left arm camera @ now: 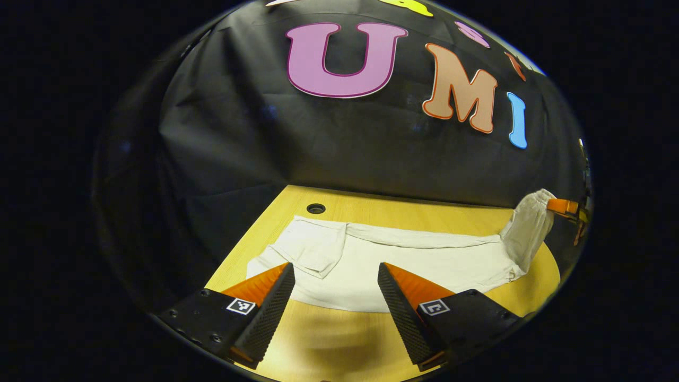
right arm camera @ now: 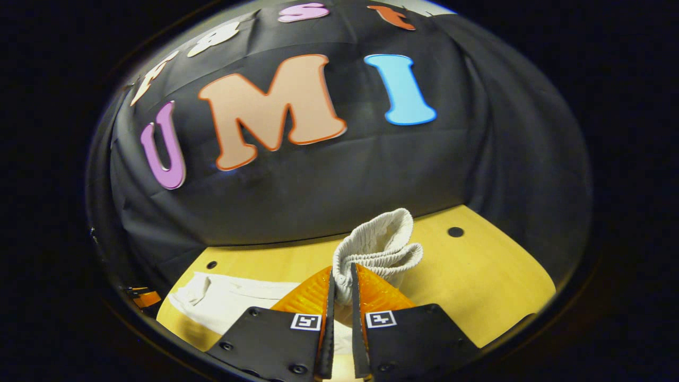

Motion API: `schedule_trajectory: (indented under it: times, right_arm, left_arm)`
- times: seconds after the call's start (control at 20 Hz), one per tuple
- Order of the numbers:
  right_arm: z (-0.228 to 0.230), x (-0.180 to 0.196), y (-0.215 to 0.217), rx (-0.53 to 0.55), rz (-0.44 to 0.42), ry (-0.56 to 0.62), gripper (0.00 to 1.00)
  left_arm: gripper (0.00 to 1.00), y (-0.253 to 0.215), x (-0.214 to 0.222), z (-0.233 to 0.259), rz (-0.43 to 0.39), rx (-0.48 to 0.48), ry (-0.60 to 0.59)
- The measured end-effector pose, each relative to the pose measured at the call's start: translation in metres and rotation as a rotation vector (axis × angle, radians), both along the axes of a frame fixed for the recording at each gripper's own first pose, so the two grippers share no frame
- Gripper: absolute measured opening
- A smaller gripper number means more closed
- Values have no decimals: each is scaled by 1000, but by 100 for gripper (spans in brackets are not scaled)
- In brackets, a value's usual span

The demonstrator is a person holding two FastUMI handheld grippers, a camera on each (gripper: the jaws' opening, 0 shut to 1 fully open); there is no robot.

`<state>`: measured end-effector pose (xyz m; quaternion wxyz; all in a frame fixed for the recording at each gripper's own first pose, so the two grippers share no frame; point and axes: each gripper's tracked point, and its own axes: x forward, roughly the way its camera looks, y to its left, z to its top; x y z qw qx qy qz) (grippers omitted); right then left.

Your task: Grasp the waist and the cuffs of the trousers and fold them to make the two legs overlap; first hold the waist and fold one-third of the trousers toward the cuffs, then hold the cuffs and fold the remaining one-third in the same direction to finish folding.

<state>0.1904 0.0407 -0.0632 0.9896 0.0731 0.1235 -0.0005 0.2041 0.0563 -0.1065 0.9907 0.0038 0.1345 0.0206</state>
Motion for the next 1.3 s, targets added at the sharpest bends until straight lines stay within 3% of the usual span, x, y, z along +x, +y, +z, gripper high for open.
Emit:
schedule_trajectory:
  times: [0.25,0.55,0.6,0.65,0.7,0.75,0.85,1.0,1.05,1.1,1.3]
  right_arm:
    - [-27,-1,106,-16,178,49,16]
    - [-80,6,162,-46,263,142,19]
    - [-80,4,169,-33,271,144,38]
    - [-83,6,172,-28,276,144,36]
    - [-84,6,174,-25,275,150,49]
    - [-84,3,169,-28,259,157,70]
    - [-86,6,158,-50,231,170,99]
    - [-89,1,146,-101,208,182,96]
    - [-89,-2,142,-120,205,186,91]
    - [-91,-6,139,-137,201,190,96]
    - [-100,-21,127,-144,183,235,96]
  left_arm:
    - [96,37,9,-16,5,1,37]
    - [95,84,29,-43,22,31,86]
    - [96,90,35,-49,22,40,95]
    - [95,96,39,-53,21,46,103]
    - [95,100,45,-58,17,51,109]
    - [95,104,51,-62,13,55,116]
    - [95,113,59,-74,12,77,142]
    - [95,120,72,-81,12,72,146]
    - [95,121,72,-84,8,69,158]
    - [95,123,75,-88,5,70,164]
    - [95,123,80,-98,-8,75,198]
